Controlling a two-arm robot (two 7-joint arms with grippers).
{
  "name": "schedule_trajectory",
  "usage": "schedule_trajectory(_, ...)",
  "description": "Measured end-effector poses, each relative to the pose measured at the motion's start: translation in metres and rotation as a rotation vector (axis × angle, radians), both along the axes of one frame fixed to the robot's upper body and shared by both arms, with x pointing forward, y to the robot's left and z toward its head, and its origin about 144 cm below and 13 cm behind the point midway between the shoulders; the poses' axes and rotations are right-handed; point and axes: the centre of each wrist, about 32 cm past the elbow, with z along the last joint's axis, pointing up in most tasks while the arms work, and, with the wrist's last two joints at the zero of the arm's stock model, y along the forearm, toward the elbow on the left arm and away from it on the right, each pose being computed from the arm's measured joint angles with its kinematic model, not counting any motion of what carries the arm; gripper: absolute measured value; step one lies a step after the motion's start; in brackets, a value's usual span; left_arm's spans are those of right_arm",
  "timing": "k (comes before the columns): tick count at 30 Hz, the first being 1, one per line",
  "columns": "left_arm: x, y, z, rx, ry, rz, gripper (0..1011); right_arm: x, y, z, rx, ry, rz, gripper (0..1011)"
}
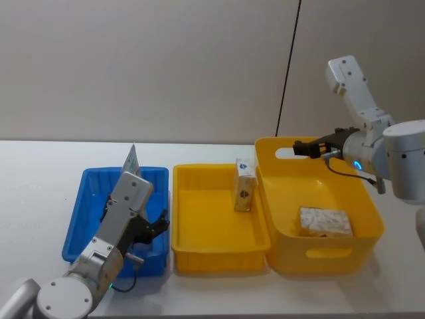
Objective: Bimanual collaborative sorting of washing and personal care products
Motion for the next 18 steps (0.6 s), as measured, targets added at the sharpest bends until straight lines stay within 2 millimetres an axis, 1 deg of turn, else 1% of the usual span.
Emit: schedule_trajectory(18, 0.0036, -0.0066, -0.0056, -0.070, -0.002, 0.022, 1001, 0.0000, 0.0000, 0.0000, 0.000, 0.000, 0.000, 1003)
